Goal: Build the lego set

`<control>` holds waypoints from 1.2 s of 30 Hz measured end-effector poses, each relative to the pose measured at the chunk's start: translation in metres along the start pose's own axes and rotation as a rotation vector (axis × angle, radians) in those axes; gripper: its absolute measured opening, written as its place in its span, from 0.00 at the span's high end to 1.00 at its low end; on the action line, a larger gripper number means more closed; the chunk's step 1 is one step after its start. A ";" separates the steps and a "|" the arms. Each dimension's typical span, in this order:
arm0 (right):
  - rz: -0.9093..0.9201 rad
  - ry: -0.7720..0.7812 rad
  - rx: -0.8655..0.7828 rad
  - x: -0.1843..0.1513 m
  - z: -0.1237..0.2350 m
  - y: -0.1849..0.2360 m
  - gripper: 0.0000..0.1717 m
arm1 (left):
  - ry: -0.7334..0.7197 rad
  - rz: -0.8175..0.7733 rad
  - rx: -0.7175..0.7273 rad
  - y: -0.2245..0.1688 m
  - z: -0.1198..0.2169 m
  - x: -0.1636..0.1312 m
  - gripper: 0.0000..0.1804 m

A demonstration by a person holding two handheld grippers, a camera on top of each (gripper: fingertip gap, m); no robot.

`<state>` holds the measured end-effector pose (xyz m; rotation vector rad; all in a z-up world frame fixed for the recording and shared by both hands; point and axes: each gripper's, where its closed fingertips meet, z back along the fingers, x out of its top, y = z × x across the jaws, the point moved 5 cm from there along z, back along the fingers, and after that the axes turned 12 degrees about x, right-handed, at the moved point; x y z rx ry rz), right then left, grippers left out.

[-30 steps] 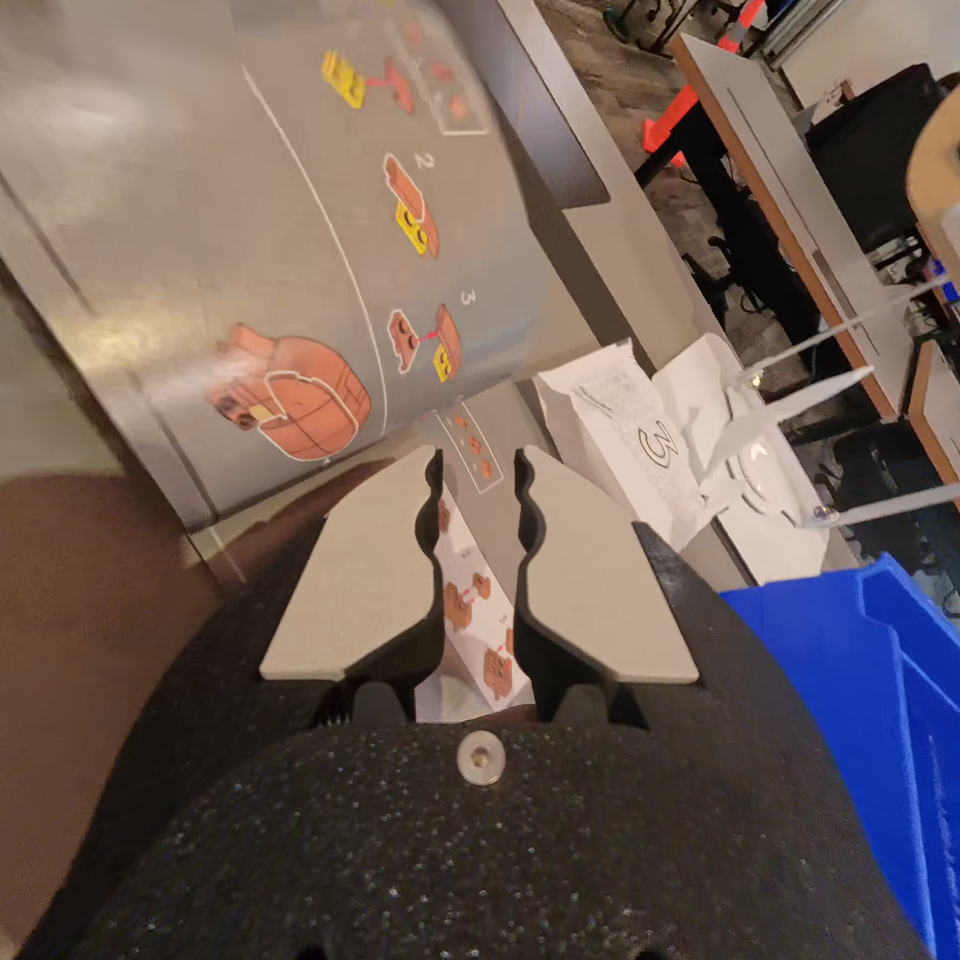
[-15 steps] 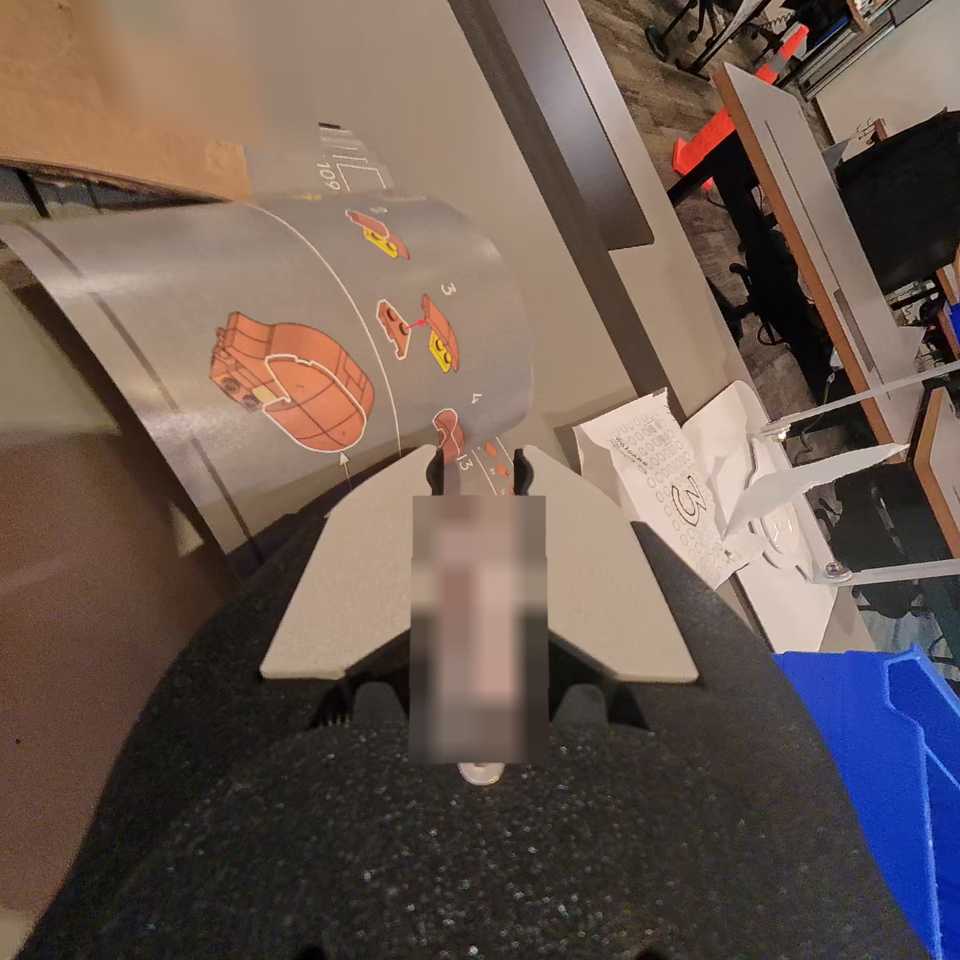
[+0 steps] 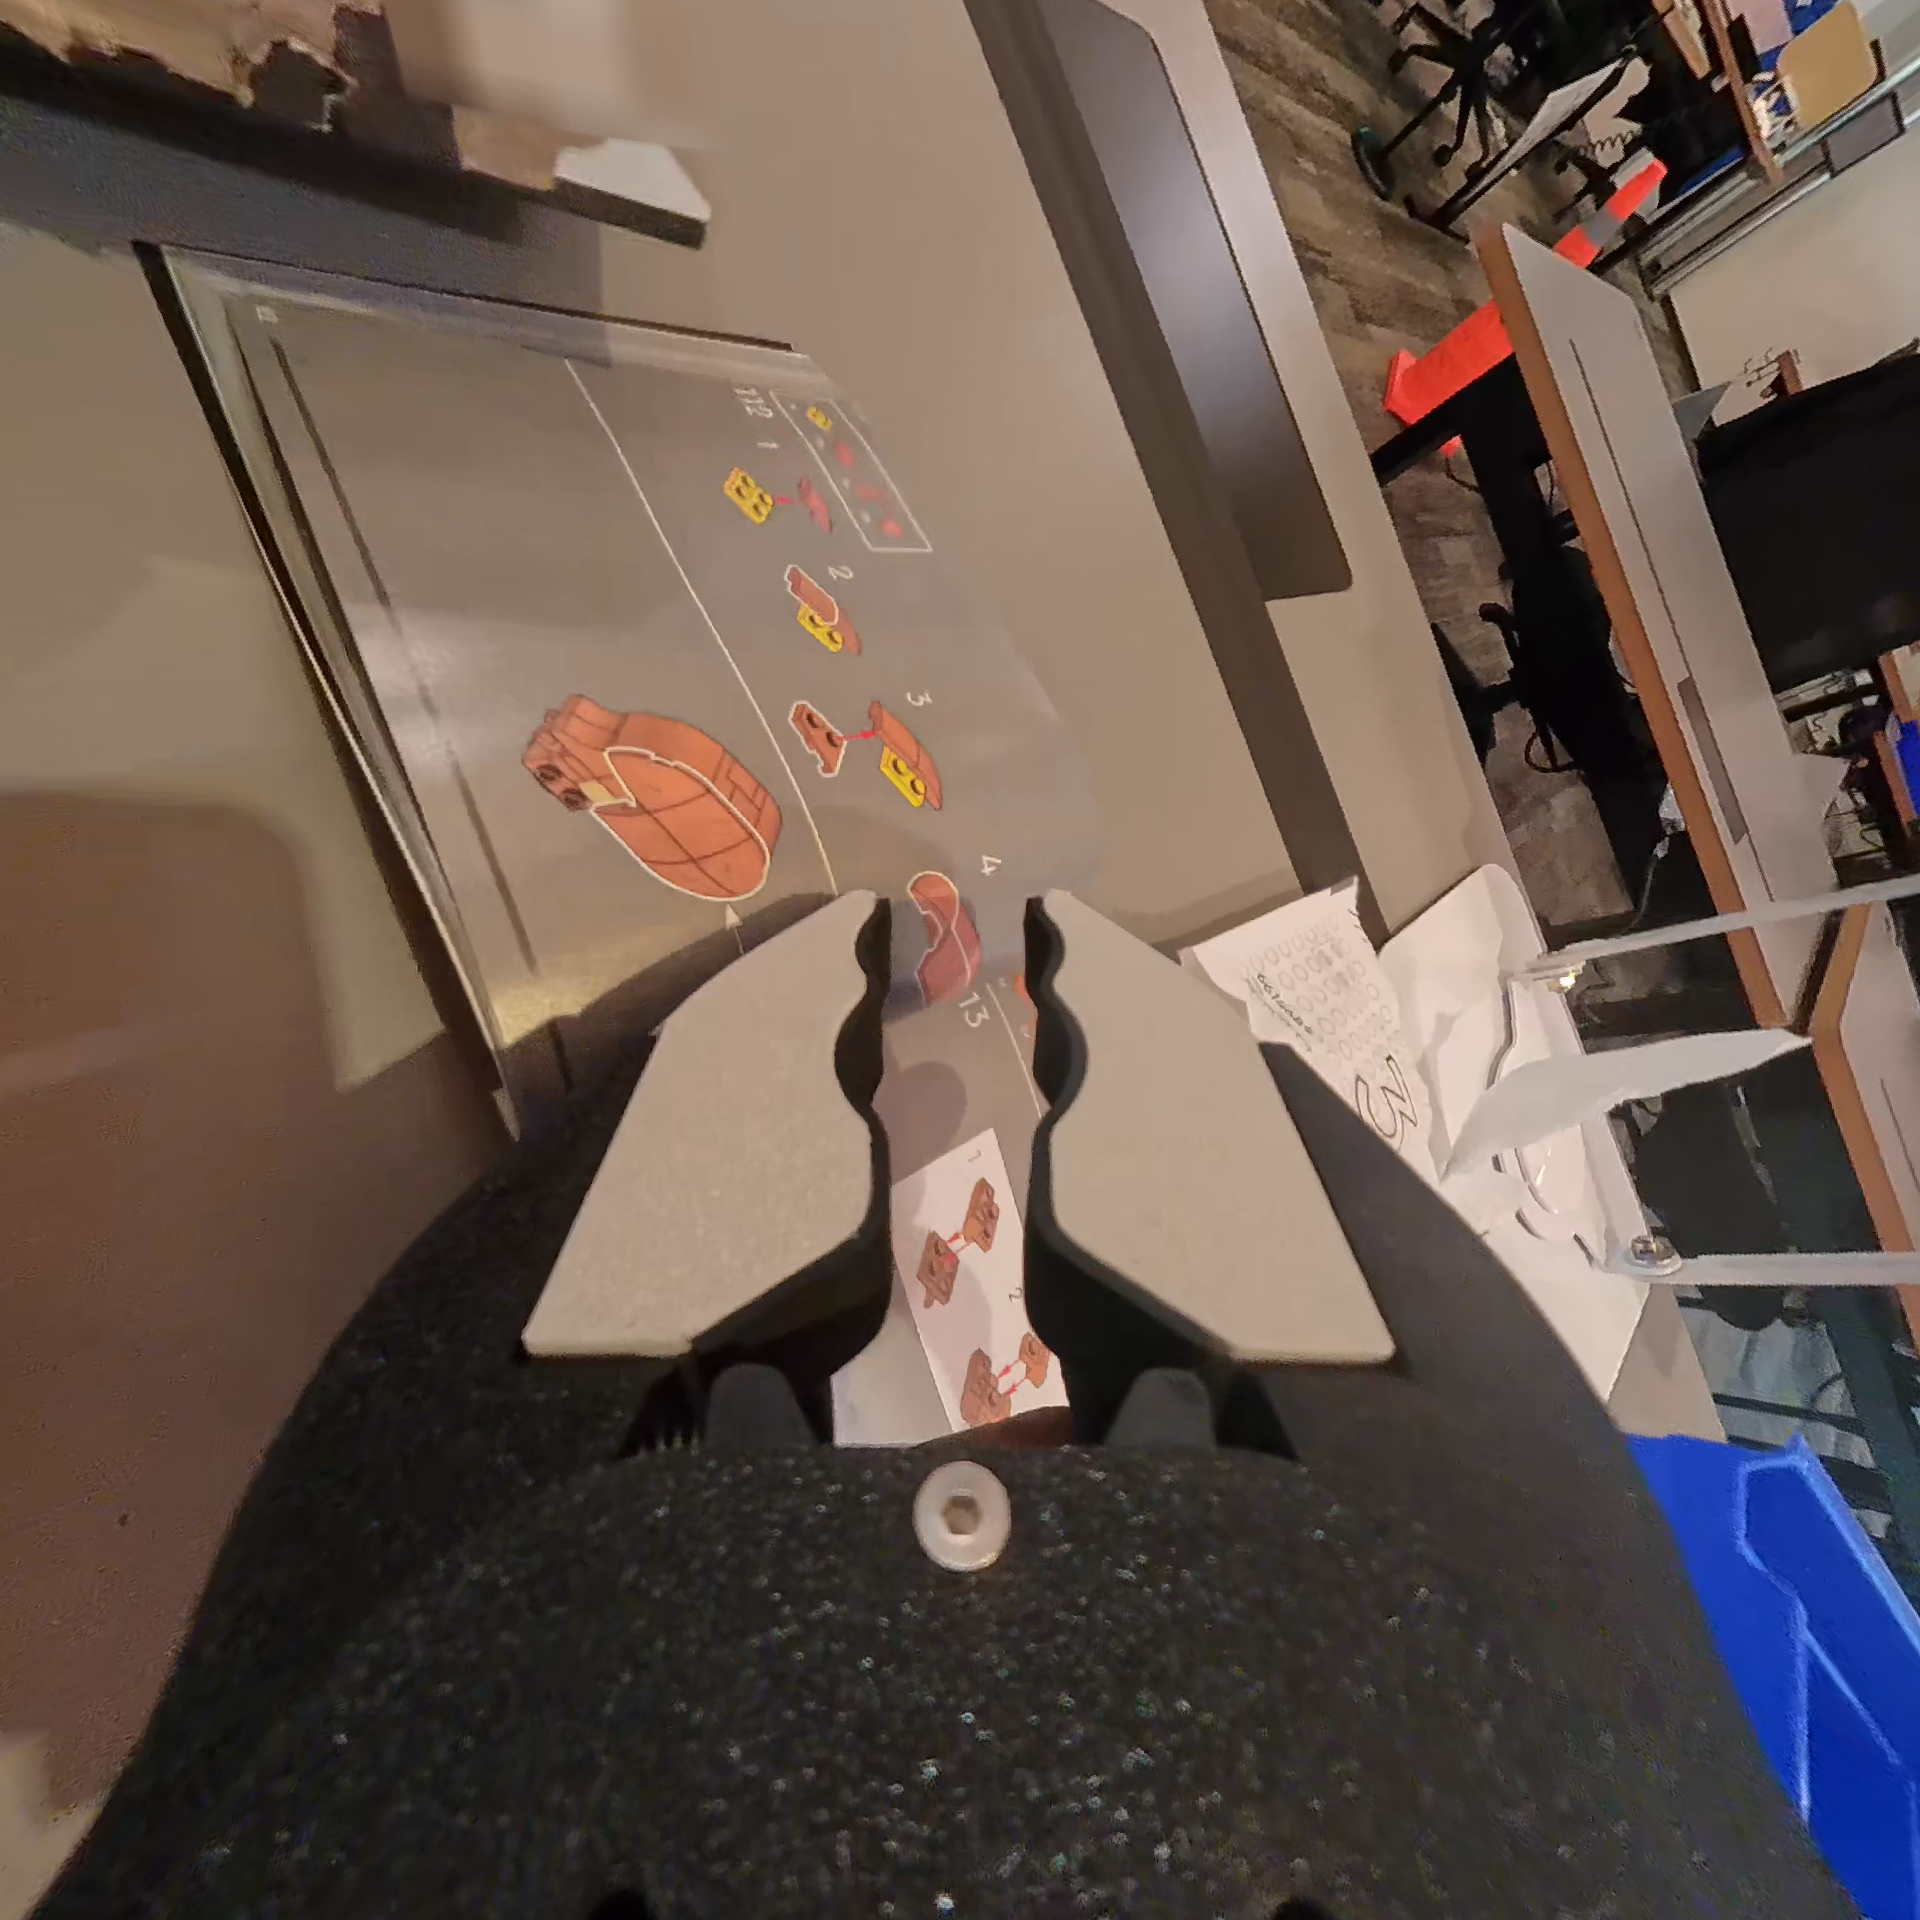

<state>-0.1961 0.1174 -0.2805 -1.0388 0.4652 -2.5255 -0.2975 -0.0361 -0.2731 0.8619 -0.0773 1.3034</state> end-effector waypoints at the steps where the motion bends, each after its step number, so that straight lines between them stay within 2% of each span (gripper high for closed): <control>1: 0.007 0.001 0.002 0.001 -0.002 0.001 0.86 | -0.003 0.004 -0.007 0.000 0.000 0.000 0.98; 7: 0.020 0.005 0.037 0.008 -0.011 0.003 0.87 | 0.044 -0.033 -0.113 -0.017 -0.014 -0.008 0.96; 12: 0.015 -0.002 0.014 0.006 -0.001 -0.003 0.85 | 0.022 0.015 -0.152 -0.018 -0.015 -0.007 0.93; 17: -0.046 -0.036 -0.024 -0.011 0.052 -0.011 0.82 | -0.062 0.103 -0.141 -0.009 -0.008 0.000 0.88; 22: -0.231 -0.084 0.191 -0.052 0.122 0.025 0.78 | -0.212 0.196 -0.107 0.003 0.006 0.017 0.87; 26: -0.367 -0.069 0.292 -0.091 0.156 0.060 0.74 | -0.329 0.209 -0.077 0.002 0.015 0.031 0.87; 29: -0.387 -0.019 0.284 -0.113 0.159 0.082 0.73 | -0.380 0.198 -0.069 -0.005 0.018 0.040 0.88; 33: -0.377 0.055 0.250 -0.124 0.143 0.094 0.74 | -0.446 0.182 -0.066 -0.015 0.021 0.049 0.89; 34: -0.359 0.078 0.254 -0.126 0.139 0.096 0.76 | -0.458 0.177 -0.068 -0.017 0.021 0.051 0.89; 36: -0.328 0.114 0.232 -0.128 0.134 0.095 0.89 | -0.489 0.163 -0.066 -0.021 0.021 0.053 0.90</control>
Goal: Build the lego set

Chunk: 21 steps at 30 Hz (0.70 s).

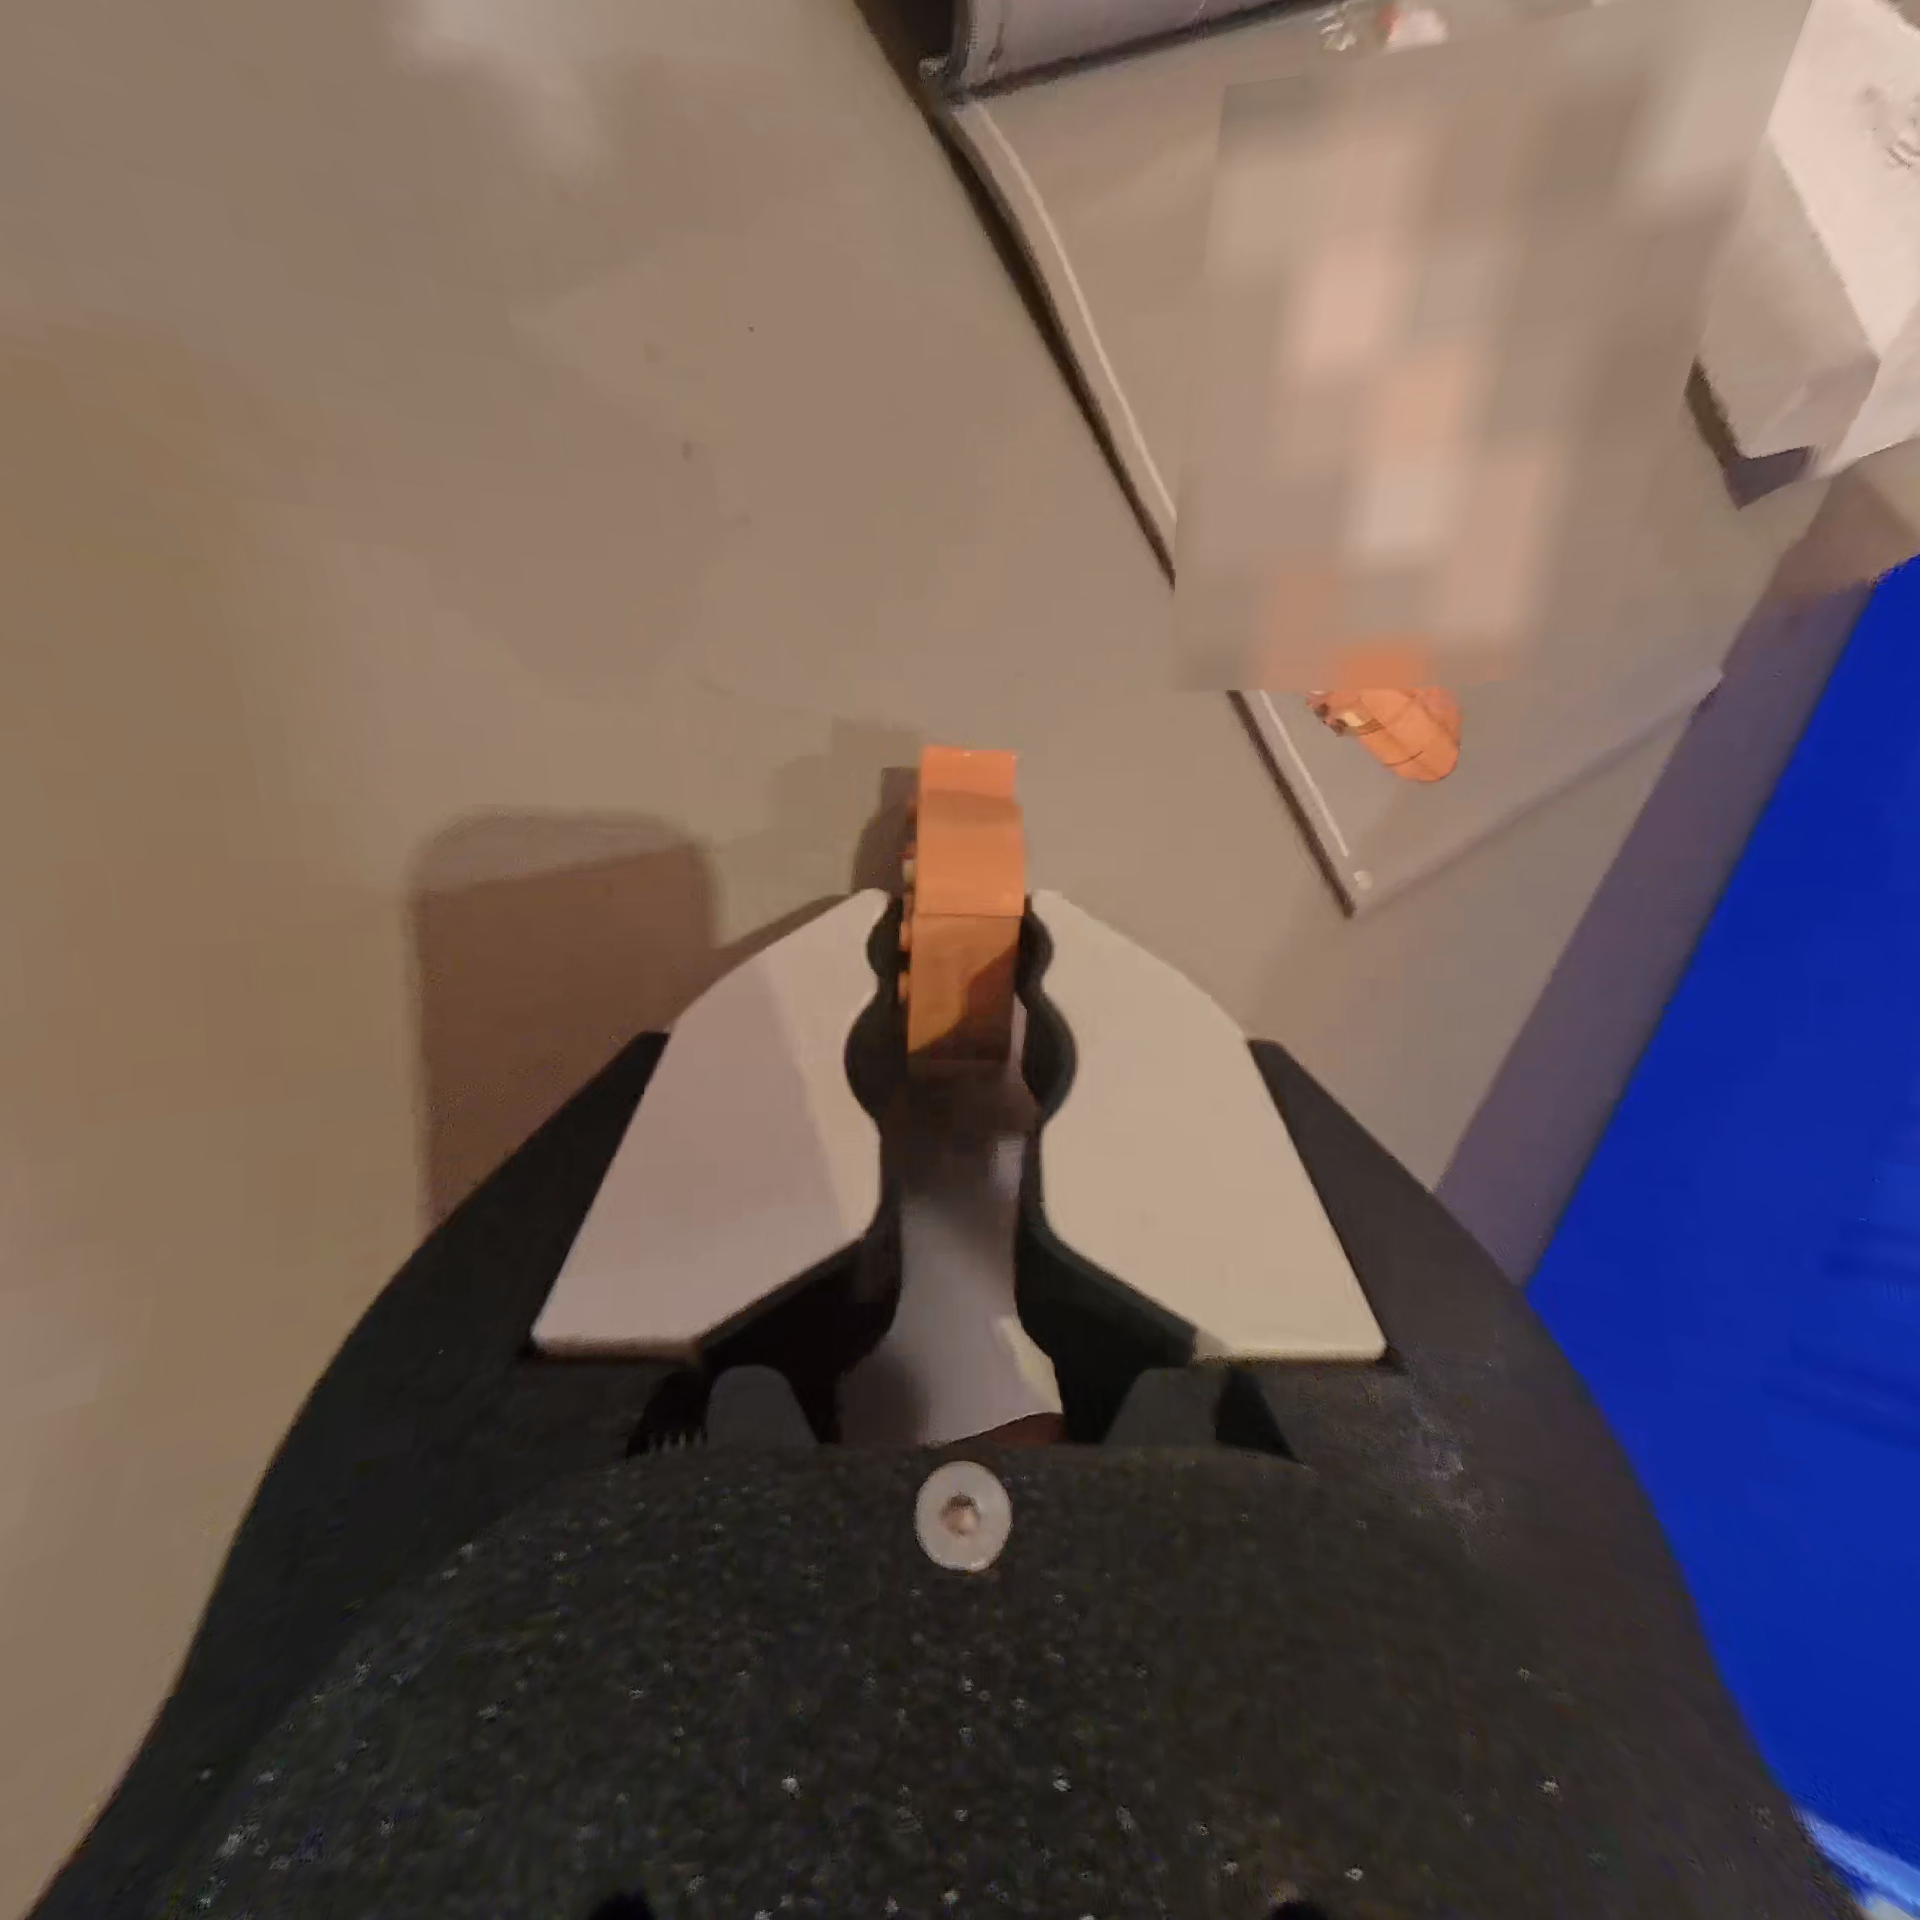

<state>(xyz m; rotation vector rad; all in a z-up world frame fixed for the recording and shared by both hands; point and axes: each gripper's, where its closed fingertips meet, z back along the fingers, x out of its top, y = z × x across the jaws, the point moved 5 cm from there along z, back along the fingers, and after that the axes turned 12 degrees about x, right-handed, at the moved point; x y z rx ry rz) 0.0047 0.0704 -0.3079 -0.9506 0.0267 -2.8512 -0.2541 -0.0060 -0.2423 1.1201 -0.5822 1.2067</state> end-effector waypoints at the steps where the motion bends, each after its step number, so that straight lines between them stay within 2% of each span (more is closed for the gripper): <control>1: 0.002 0.016 -0.034 -0.001 0.001 -0.004 0.89 | -0.011 -0.006 0.000 -0.001 0.000 0.000 0.90; 7: -0.042 0.110 -0.134 -0.022 0.018 -0.027 0.88 | -0.027 0.002 -0.031 -0.010 -0.003 -0.004 0.91; 9: -0.049 0.100 -0.157 -0.028 0.026 -0.030 0.82 | -0.032 -0.011 -0.041 -0.014 -0.003 -0.003 0.91; 13: -0.055 -0.012 -0.075 -0.029 0.055 -0.017 0.77 | -0.053 -0.036 -0.056 -0.024 -0.006 -0.003 0.91; 16: -0.028 -0.132 0.001 -0.025 0.094 -0.012 0.76 | -0.083 -0.051 -0.059 -0.031 -0.009 -0.001 0.91; 19: -0.012 -0.170 -0.080 -0.030 0.139 -0.045 0.78 | -0.120 -0.046 -0.067 -0.041 -0.011 0.004 0.91; 21: -0.001 -0.085 -0.183 -0.045 0.158 -0.086 0.78 | -0.153 -0.042 -0.067 -0.049 -0.013 0.009 0.91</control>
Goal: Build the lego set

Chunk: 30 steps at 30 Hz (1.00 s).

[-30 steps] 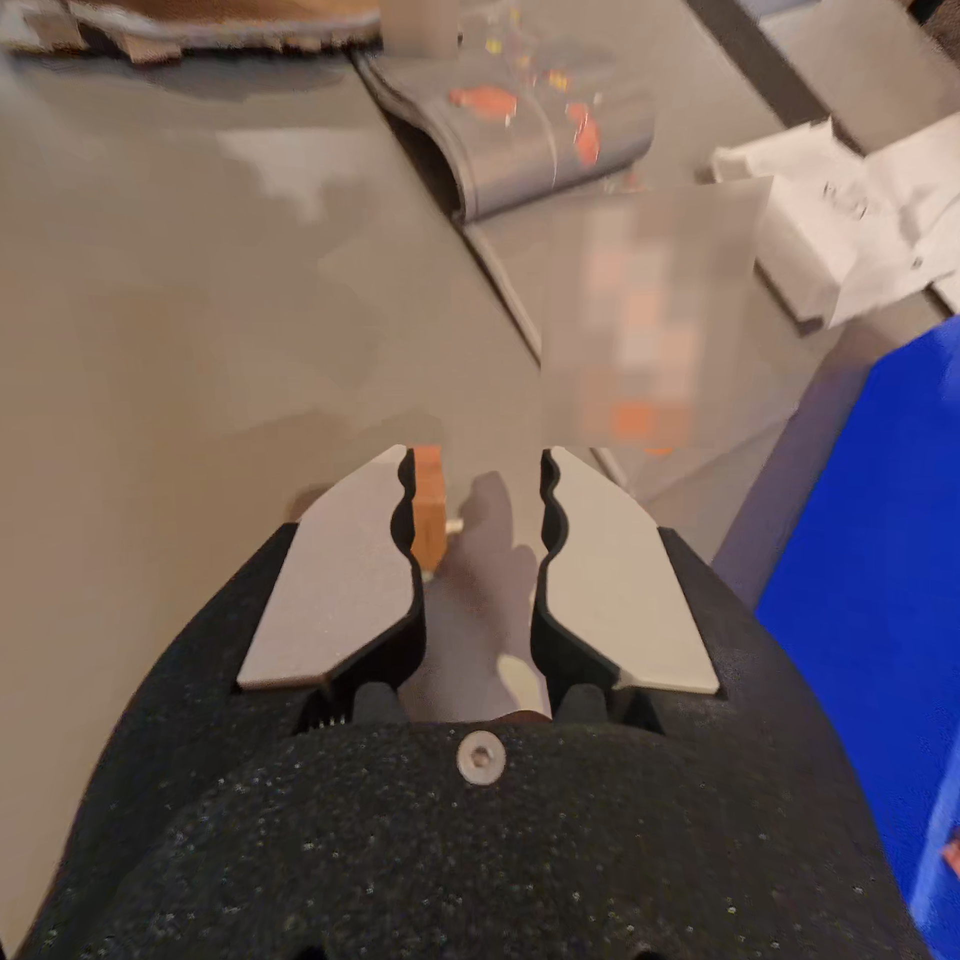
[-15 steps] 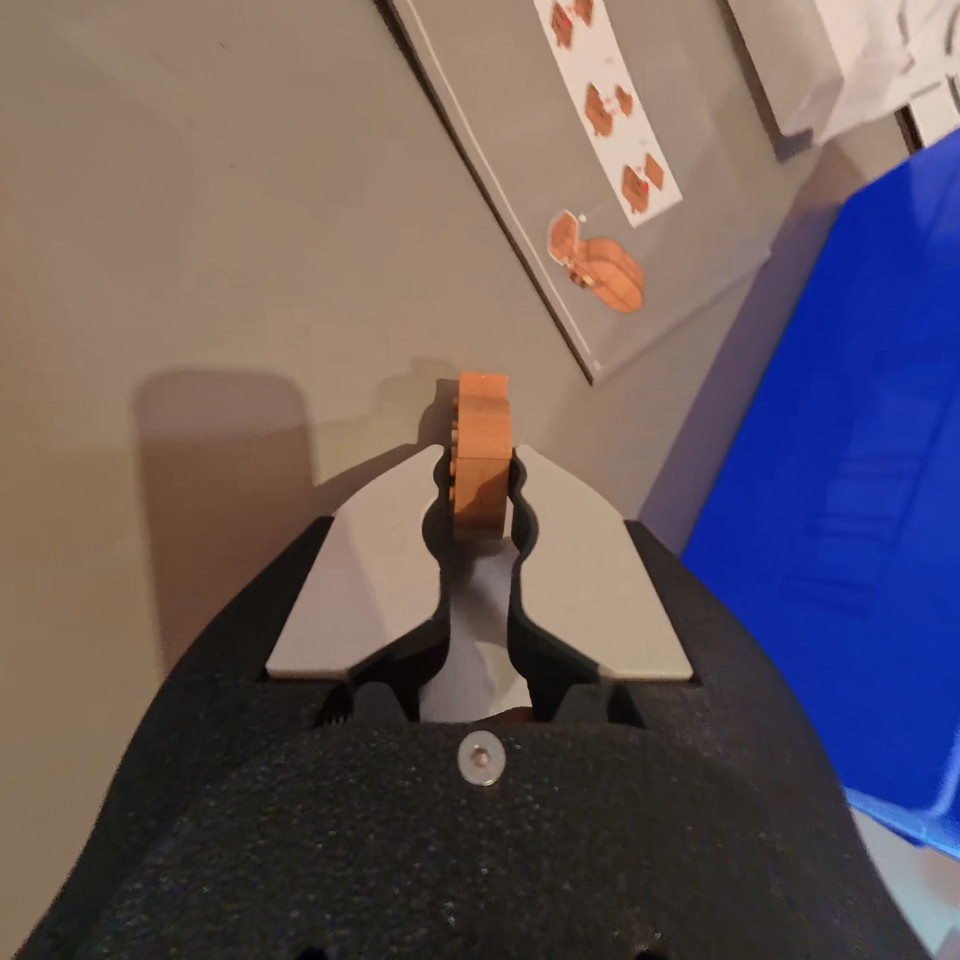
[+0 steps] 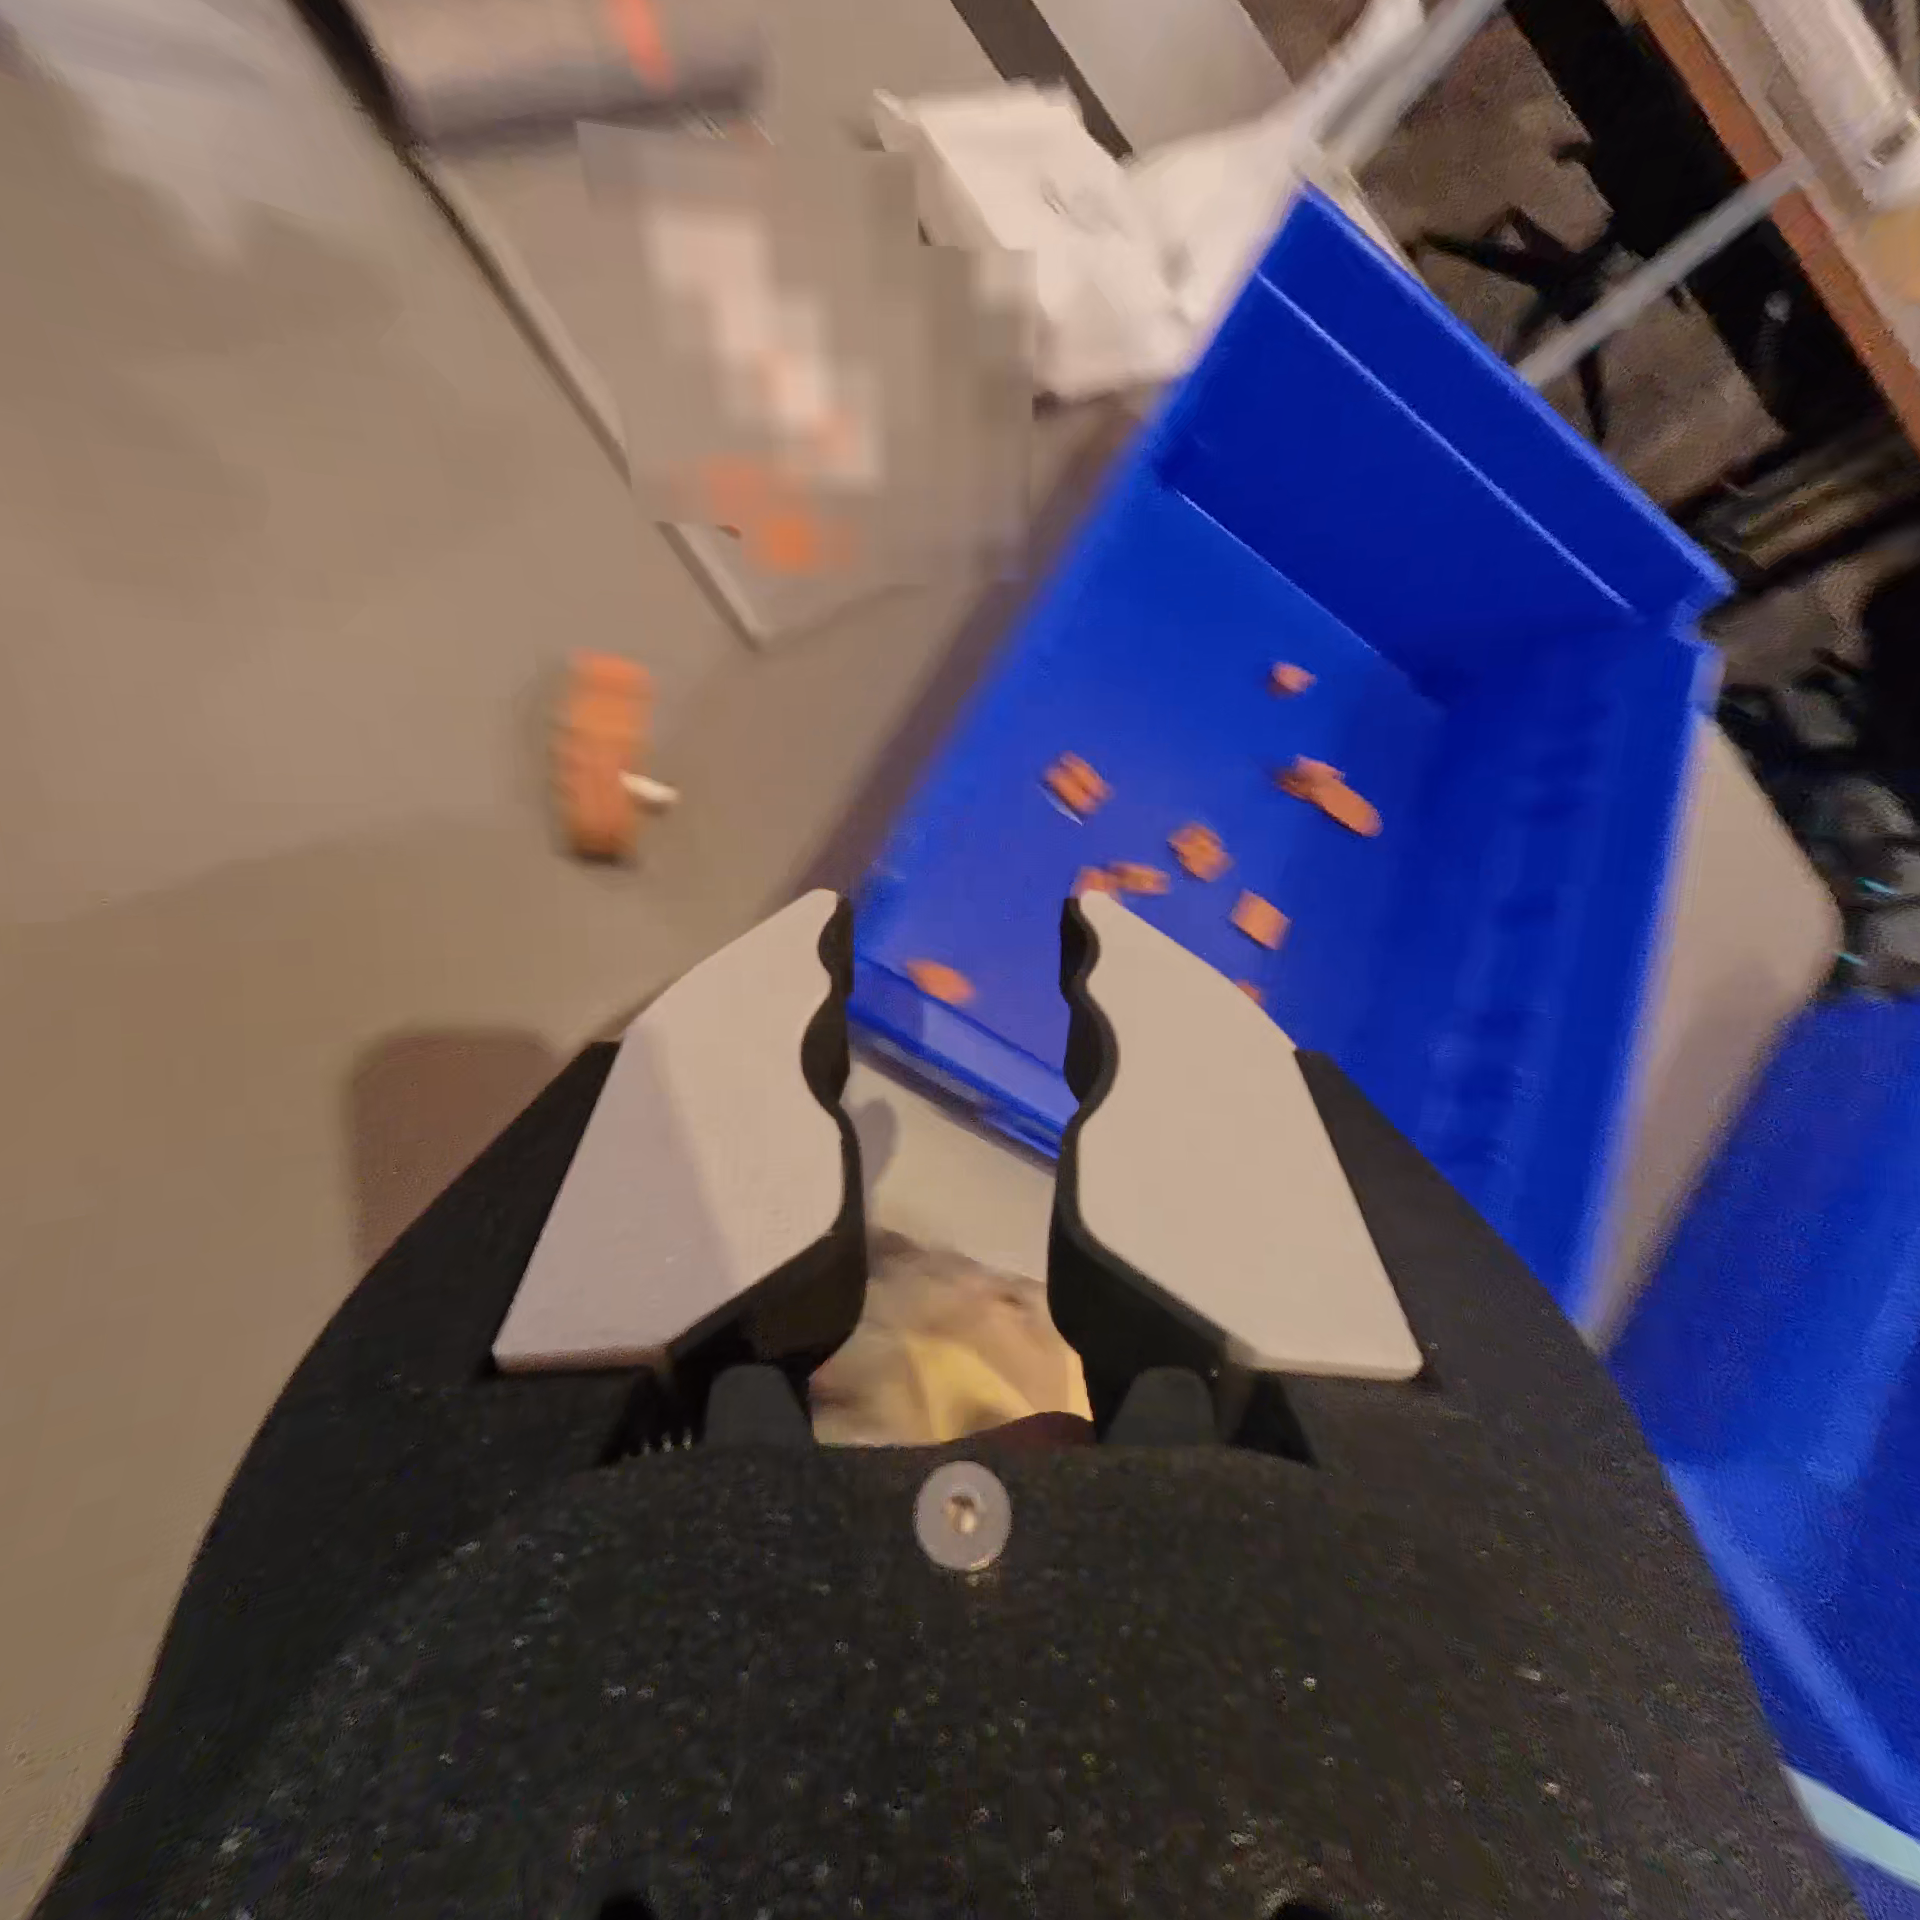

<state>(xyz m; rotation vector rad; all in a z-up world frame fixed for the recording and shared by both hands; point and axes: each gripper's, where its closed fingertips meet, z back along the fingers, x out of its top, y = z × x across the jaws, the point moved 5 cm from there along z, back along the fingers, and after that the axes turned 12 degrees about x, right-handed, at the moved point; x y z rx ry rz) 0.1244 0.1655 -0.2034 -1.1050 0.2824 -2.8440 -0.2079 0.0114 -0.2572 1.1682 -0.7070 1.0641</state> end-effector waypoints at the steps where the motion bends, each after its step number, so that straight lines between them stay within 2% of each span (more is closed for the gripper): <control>1: 0.012 0.055 -0.029 -0.009 0.001 -0.022 0.78 | -0.018 0.000 0.001 -0.004 -0.001 0.003 0.91; 4: 0.053 0.175 0.012 -0.033 -0.011 -0.071 0.78 | -0.071 -0.011 0.012 -0.017 -0.005 0.009 0.91; 8: 0.113 0.333 0.098 -0.048 -0.047 -0.118 0.80 | -0.080 -0.003 0.022 -0.030 -0.015 0.012 0.92; 14: -0.078 0.599 0.133 -0.062 -0.108 -0.153 0.83 | -0.047 -0.023 0.041 -0.040 -0.026 0.012 0.92; 18: -0.122 0.589 0.150 -0.061 -0.123 -0.151 0.83 | -0.042 -0.042 0.052 -0.039 -0.025 0.009 0.93; 19: -0.131 0.583 0.162 -0.061 -0.124 -0.150 0.85 | -0.039 -0.034 0.046 -0.039 -0.026 0.008 0.93; 25: -0.200 0.596 0.153 -0.062 -0.124 -0.155 0.82 | -0.038 -0.053 0.021 -0.044 -0.024 0.009 0.93; 30: -0.305 0.562 0.141 -0.061 -0.124 -0.162 0.82 | -0.053 -0.102 0.028 -0.047 -0.017 0.013 0.93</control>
